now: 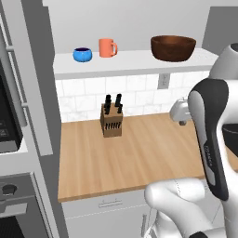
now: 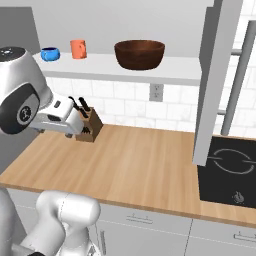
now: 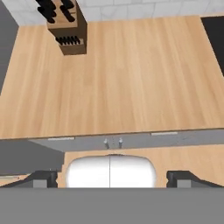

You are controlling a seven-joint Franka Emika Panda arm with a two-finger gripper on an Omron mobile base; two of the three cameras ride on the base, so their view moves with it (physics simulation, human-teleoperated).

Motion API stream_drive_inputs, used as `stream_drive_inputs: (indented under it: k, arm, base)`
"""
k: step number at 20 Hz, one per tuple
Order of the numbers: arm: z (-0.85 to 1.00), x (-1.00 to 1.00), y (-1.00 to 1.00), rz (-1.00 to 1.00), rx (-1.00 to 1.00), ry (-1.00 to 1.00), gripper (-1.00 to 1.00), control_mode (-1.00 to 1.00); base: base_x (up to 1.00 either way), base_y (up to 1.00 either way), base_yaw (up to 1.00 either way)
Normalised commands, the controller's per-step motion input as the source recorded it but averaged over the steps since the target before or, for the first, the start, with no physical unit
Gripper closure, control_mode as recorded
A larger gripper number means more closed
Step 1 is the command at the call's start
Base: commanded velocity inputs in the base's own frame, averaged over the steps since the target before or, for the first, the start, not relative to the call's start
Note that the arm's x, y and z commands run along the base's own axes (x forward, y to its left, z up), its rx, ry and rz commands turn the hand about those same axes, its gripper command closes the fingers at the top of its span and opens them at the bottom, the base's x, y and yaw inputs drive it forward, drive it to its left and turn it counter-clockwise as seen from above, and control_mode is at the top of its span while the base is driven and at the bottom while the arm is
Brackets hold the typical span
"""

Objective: Gather all objects into one cabinet and sort the glasses and bowls to opposite sides.

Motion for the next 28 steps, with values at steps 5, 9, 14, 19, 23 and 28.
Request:
stream_drive_inputs:
  k: [5,9,14,19,23,28]
  arm:
    - [-0.12,-0.33,-0.01,0.05,-0.06,0.00,-1.00,-1.00]
    - [-0.22,-0.35,-0.02,0.04,-0.02,0.00,-1.00,-1.00]
    - [0.00,-0.01,0.00,0.00,0.00,0.00,-1.00,1.00]
    - [0.00,0.00,0.00,0.00,0.00,0.00,-1.00,1.00]
    - [0.00,0.00,0.00,0.00,0.00,0.00,-1.00,1.00]
    - [0.00,0.00,0.00,0.00,0.00,0.00,-1.00,1.00]
  base:
    - [0.00,0.00,0.00]
    - [0.00,0.00,0.00]
    - [-0.12,0.00,0.00]
    - [-0.98,-0.23,-0.02]
    - [-1.00,-0.18,-0.15]
    - [-0.84,-0.04,-0.55]
